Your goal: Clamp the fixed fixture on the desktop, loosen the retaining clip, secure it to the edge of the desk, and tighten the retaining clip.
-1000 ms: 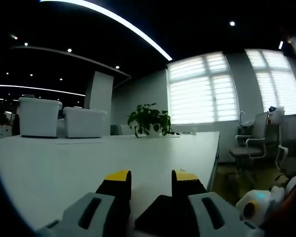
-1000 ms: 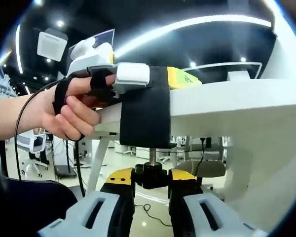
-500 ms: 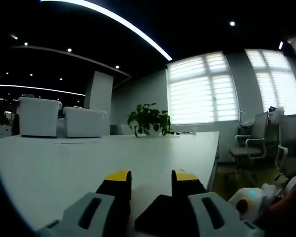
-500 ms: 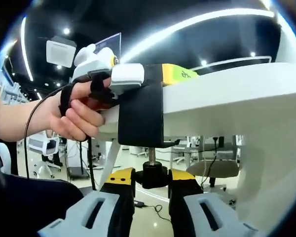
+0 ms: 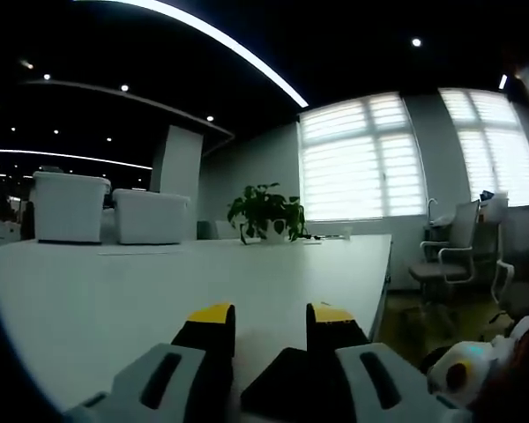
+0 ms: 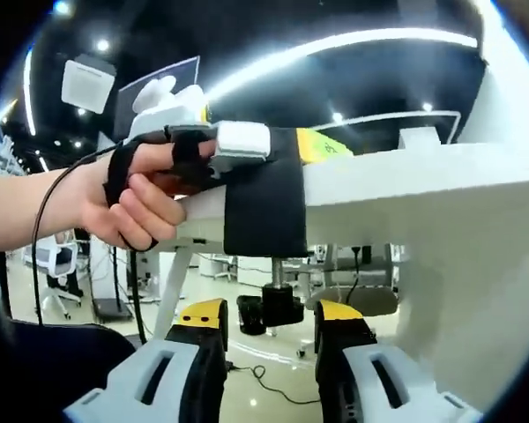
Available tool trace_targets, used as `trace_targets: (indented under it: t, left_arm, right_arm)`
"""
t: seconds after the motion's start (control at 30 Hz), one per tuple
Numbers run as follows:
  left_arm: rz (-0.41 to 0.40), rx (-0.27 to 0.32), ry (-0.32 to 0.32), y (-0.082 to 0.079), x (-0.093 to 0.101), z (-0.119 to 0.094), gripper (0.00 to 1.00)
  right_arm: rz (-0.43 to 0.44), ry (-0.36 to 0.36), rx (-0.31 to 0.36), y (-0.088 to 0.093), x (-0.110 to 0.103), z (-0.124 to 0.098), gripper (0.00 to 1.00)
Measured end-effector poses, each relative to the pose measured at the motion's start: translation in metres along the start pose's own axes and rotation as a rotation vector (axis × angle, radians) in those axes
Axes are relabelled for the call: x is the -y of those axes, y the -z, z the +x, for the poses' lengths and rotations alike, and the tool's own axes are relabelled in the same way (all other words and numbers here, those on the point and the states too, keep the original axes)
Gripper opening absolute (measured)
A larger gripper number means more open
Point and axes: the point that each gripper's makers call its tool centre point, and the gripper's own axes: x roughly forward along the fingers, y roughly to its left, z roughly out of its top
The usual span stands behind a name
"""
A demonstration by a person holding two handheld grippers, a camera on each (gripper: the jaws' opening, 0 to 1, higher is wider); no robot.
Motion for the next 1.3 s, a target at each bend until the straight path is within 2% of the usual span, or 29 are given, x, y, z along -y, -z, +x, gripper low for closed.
trace_targets:
  t: [0.07,0.37,0.53,0.77,0.9,1.0,1.03,1.1,1.2,1.3]
  left_arm:
    - [-0.004,-0.004,-0.002,0.001,0.0,0.0,0.32]
    - [-0.002,-0.002,-0.002,0.001,0.0,0.0,0.32]
    - [0.001,0.0,-0.003,0.0,0.0,0.0,0.32]
    - [0.002,0.001,-0.006,0.0,0.0,0.0,0.32]
    - [0.003,0.002,-0.006,0.0,0.0,0.0,0.32]
    - [0.004,0.002,-0.006,0.0,0.0,0.0,0.32]
    - [0.003,0.002,-0.006,0.0,0.0,0.0,0.32]
    - [0.004,0.002,-0.005,0.0,0.0,0.0,0.32]
    - [0.003,0.002,-0.004,0.0,0.0,0.0,0.32]
    - [0.005,0.003,-0.004,0.0,0.0,0.0,0.32]
  right_arm:
    - [-0.037,0.01,-0.011,-0.001,0.001,0.005,0.36]
    - [-0.01,0.031,-0.004,-0.002,0.011,0.01,0.25]
    - [-0.023,-0.018,-0.001,-0.001,0.008,0.01,0.24]
    - [-0.014,-0.162,-0.002,-0.001,0.004,0.014,0.24]
    - [-0.013,-0.207,0.005,-0.001,0.003,0.016,0.24]
    - [0.002,-0.196,0.007,-0.001,0.005,0.014,0.24]
    - [0.044,-0.183,-0.007,0.0,0.005,0.013,0.24]
    - [0.154,-0.144,0.051,-0.013,0.01,0.007,0.26]
    - [0.105,-0.062,0.024,-0.01,0.021,-0.003,0.29]
    - [0.027,-0.021,0.013,-0.01,0.024,-0.01,0.31]
